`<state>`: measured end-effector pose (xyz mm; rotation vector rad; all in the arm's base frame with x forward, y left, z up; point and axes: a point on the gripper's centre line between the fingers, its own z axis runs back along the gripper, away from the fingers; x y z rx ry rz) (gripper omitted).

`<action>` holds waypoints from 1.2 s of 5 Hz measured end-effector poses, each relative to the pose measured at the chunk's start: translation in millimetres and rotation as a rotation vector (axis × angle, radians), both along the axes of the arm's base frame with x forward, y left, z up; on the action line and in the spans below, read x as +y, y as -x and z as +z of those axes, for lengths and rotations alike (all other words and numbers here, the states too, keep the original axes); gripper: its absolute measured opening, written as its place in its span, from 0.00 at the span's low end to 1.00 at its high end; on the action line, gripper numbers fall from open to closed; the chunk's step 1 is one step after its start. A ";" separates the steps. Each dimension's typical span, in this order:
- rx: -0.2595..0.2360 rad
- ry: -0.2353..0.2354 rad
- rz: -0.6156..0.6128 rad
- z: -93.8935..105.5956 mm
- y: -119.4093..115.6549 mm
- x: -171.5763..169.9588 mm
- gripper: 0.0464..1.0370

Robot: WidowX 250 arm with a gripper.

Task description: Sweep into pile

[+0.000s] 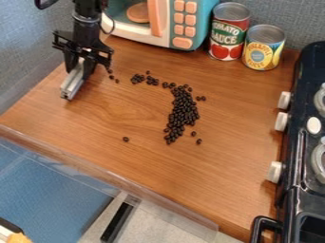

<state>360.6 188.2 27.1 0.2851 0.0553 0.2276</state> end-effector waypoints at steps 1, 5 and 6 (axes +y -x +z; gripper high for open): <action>0.036 -0.007 0.012 -0.1 -14.8 15.2 0.33; 0.056 0.063 -0.113 -10.1 -20.2 -23.2 0.33; 0.042 0.062 -0.143 -10.3 -19.5 -35.5 0.33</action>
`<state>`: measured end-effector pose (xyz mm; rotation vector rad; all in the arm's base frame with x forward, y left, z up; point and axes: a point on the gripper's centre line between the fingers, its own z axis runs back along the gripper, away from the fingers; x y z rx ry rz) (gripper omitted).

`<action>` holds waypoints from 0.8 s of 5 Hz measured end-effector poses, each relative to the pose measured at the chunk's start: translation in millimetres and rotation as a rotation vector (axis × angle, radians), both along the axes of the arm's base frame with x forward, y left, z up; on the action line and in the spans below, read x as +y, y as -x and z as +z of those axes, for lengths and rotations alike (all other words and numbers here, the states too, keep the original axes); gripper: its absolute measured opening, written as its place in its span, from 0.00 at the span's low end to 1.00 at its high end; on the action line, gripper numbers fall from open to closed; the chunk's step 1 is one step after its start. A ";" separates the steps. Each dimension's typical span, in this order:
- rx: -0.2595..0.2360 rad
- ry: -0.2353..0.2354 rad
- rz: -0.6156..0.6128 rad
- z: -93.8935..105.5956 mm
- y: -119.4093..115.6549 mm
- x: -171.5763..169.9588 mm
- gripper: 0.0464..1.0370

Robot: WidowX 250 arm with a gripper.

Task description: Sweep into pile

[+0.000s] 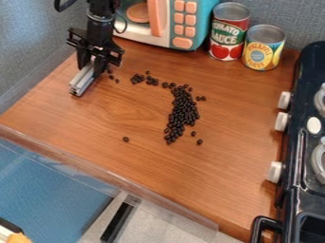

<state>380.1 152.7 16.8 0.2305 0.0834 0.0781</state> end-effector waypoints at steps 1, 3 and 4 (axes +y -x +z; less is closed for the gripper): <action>-0.003 0.016 -0.009 0.2 -2.6 -14.9 0.33; -0.013 0.060 -0.045 6.4 -18.4 -64.4 0.33; -0.026 0.072 -0.057 6.3 -22.2 -76.9 0.33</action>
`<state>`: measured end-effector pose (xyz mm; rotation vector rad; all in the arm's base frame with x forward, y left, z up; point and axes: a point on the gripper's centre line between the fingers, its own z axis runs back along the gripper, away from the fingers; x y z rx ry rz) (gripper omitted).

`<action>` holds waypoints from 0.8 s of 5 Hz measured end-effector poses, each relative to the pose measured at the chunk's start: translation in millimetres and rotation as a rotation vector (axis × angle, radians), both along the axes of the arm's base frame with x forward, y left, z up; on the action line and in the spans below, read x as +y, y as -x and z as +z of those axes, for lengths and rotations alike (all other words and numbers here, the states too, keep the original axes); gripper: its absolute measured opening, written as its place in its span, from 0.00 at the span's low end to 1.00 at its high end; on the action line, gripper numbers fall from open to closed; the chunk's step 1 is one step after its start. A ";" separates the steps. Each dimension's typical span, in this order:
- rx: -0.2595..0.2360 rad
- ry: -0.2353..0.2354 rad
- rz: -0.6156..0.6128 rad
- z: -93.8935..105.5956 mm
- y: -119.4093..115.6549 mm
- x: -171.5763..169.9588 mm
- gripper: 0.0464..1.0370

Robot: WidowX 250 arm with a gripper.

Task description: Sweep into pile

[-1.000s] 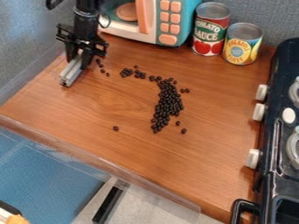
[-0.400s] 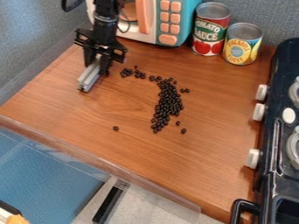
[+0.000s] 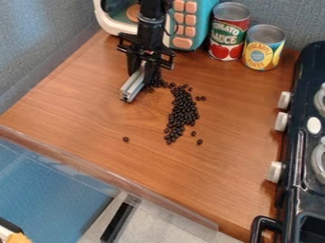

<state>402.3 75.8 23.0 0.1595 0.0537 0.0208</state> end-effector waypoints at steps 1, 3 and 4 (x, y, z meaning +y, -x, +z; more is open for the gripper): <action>0.004 -0.005 -0.023 -5.0 3.6 -10.9 0.33; -0.004 0.002 -0.064 -6.5 11.7 -27.4 0.33; 0.001 0.009 -0.068 -5.6 15.5 -32.9 0.33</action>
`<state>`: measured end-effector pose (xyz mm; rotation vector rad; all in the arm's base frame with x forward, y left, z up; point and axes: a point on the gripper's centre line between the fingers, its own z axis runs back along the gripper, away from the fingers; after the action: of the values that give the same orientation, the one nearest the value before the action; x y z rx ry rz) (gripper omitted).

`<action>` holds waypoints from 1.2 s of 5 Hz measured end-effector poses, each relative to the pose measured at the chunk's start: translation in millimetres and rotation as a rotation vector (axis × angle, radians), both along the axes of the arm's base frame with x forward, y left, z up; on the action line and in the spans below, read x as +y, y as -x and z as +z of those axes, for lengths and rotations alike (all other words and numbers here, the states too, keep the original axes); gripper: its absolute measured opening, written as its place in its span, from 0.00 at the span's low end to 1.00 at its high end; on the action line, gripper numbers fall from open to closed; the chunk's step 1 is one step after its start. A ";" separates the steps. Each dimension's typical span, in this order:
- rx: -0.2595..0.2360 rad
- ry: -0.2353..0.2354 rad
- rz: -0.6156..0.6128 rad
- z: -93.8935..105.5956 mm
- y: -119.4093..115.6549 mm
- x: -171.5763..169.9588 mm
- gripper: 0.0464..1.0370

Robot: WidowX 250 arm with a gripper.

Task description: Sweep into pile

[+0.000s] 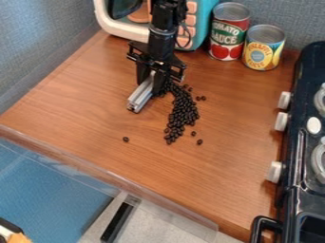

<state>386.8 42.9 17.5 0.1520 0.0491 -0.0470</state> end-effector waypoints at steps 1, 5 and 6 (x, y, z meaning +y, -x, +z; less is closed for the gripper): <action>0.007 0.019 -0.002 0.0 0.8 -4.2 0.33; 0.036 0.060 -0.024 2.1 5.8 -24.3 0.33; -0.037 0.058 0.027 26.2 5.4 -8.1 0.33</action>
<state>381.4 34.9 43.7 0.0937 0.0129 -0.0188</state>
